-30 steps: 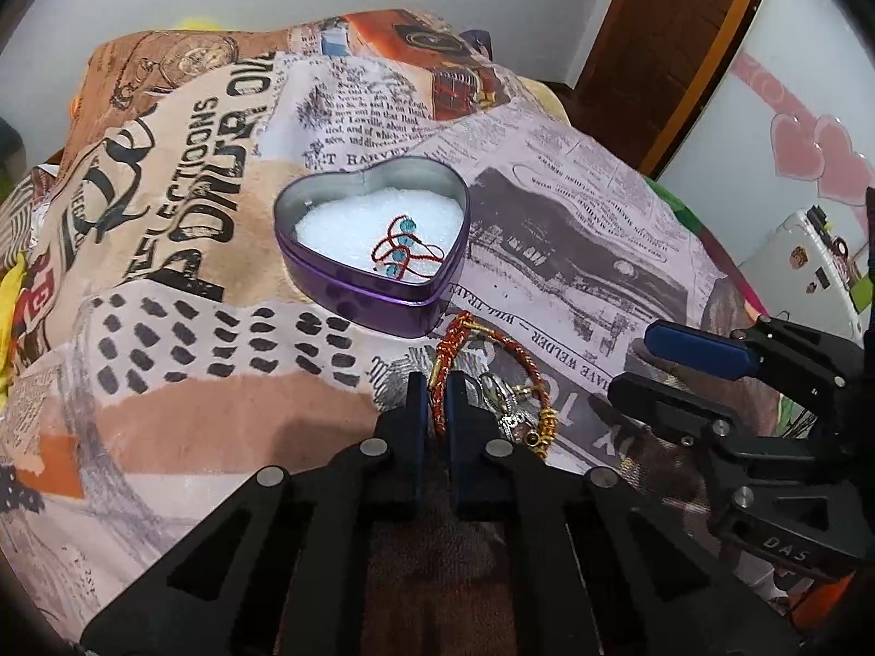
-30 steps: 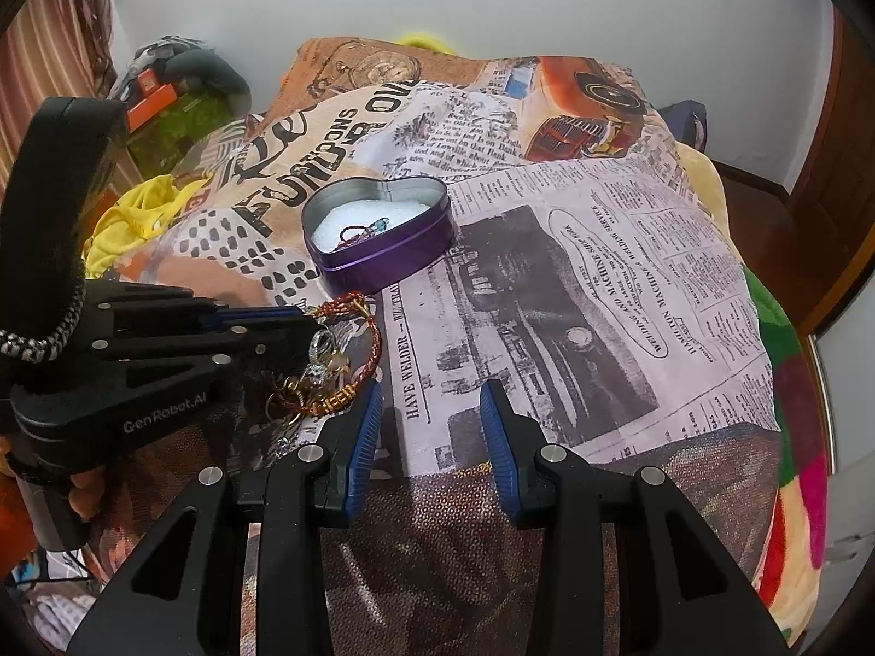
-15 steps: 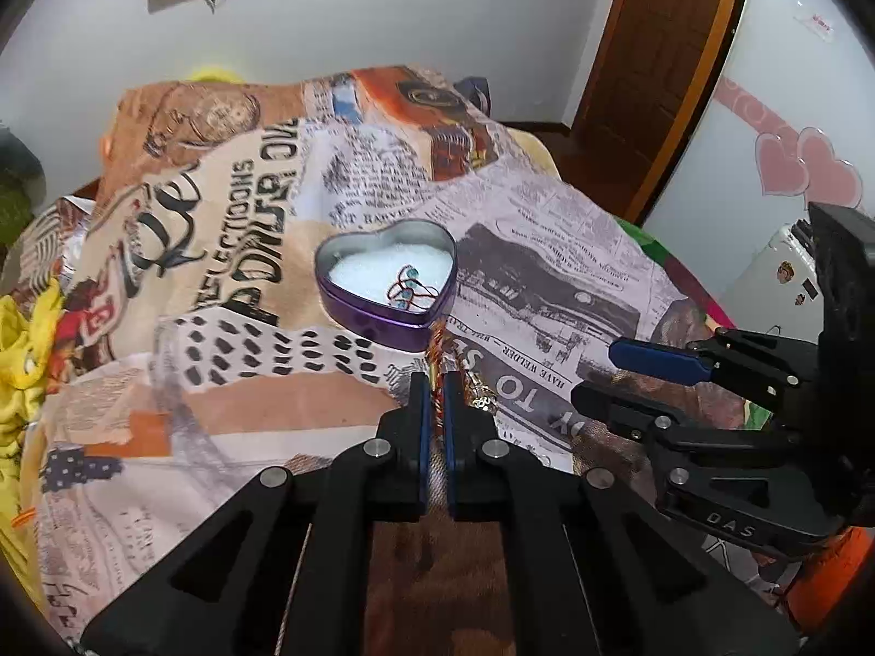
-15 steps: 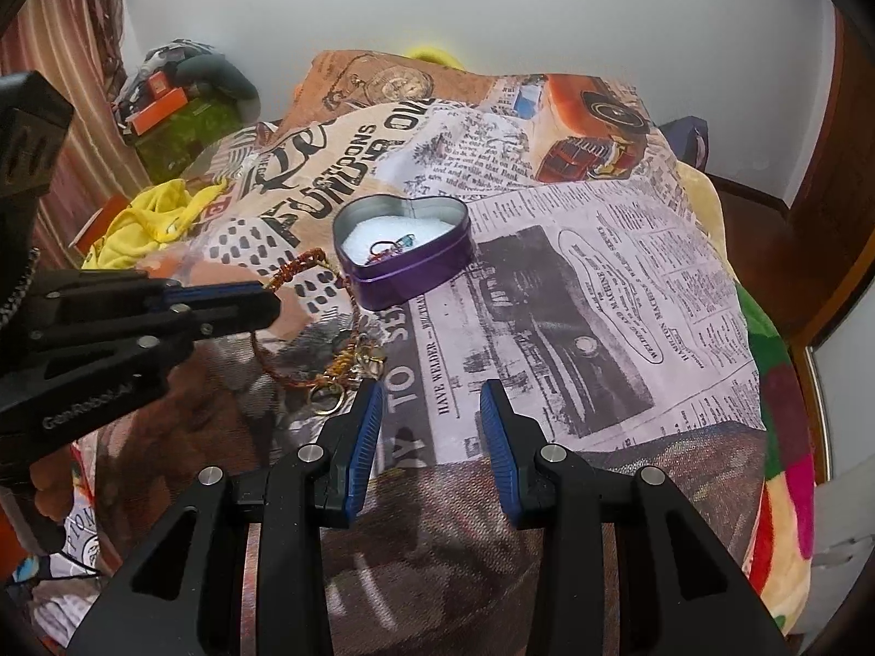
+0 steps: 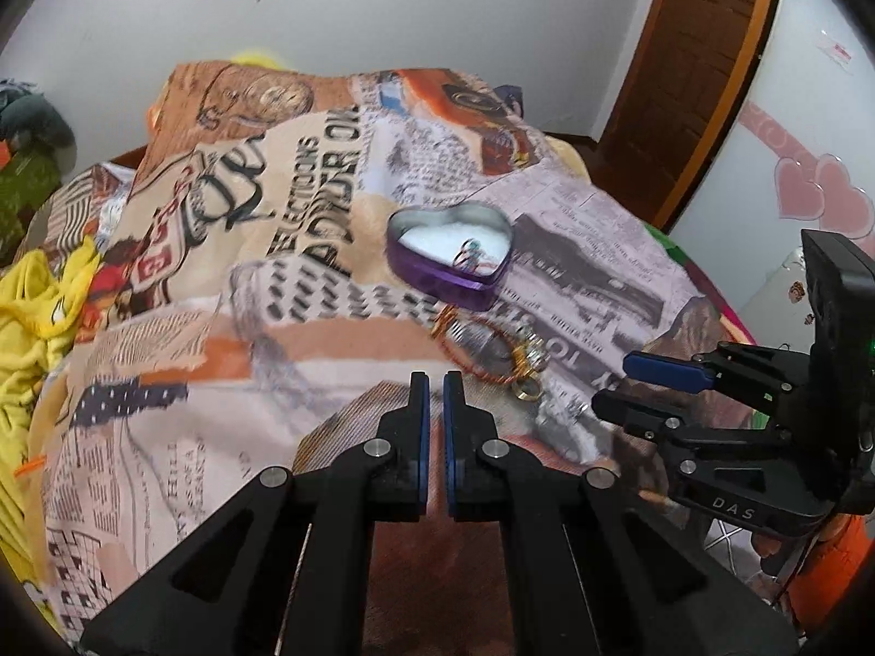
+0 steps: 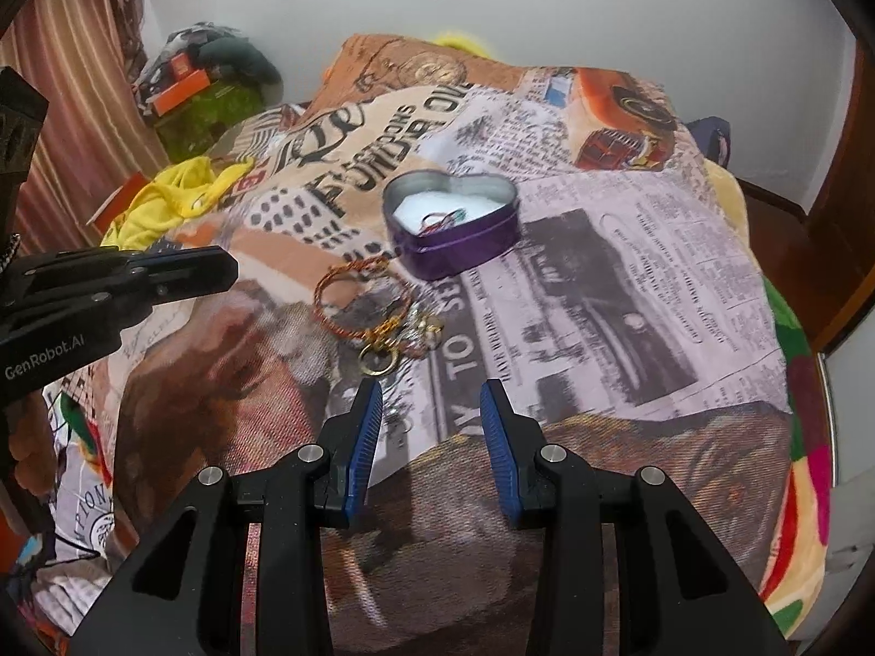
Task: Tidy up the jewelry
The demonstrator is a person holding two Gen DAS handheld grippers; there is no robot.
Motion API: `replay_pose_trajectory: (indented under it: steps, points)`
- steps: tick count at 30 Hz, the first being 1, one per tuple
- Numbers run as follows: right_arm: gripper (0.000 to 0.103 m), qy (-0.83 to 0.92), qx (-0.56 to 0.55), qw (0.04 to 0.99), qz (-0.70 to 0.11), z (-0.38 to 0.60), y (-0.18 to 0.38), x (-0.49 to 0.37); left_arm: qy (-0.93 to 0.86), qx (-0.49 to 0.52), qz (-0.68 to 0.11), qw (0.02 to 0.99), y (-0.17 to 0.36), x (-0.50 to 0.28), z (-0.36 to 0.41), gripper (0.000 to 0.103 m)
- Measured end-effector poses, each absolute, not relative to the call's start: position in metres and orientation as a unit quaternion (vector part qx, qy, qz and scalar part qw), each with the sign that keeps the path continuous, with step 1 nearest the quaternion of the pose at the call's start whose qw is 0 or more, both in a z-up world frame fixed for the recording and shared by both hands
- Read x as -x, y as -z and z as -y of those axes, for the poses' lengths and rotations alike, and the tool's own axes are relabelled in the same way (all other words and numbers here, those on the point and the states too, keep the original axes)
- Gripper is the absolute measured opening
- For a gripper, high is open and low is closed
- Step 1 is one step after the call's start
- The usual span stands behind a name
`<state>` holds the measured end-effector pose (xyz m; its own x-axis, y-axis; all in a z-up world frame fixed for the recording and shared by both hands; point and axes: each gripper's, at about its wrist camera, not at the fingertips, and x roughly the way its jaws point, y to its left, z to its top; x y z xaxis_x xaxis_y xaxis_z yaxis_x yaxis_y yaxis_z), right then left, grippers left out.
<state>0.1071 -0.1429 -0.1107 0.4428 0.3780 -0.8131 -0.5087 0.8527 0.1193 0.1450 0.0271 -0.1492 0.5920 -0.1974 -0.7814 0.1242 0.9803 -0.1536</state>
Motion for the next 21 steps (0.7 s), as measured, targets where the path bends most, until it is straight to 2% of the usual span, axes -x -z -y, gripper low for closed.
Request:
replay_pose_trajectory:
  steps: [13, 15, 17, 21]
  points:
    - [0.033, -0.287, 0.086, 0.833, -0.466, 0.124, 0.129, -0.104, 0.093, 0.034, -0.464, 0.88, 0.163, -0.148, -0.028, 0.005]
    - [0.024, -0.289, 0.082, 0.833, -0.465, 0.125, 0.129, -0.104, 0.094, 0.033, -0.467, 0.879, 0.164, -0.151, -0.027, 0.007]
    - [0.011, -0.29, 0.086, 0.832, -0.465, 0.125, 0.131, -0.104, 0.094, 0.036, -0.469, 0.878, 0.165, -0.154, -0.028, 0.008]
    - [0.01, -0.293, 0.086, 0.834, -0.46, 0.126, 0.13, -0.102, 0.093, 0.042, -0.47, 0.877, 0.165, -0.165, -0.028, 0.01]
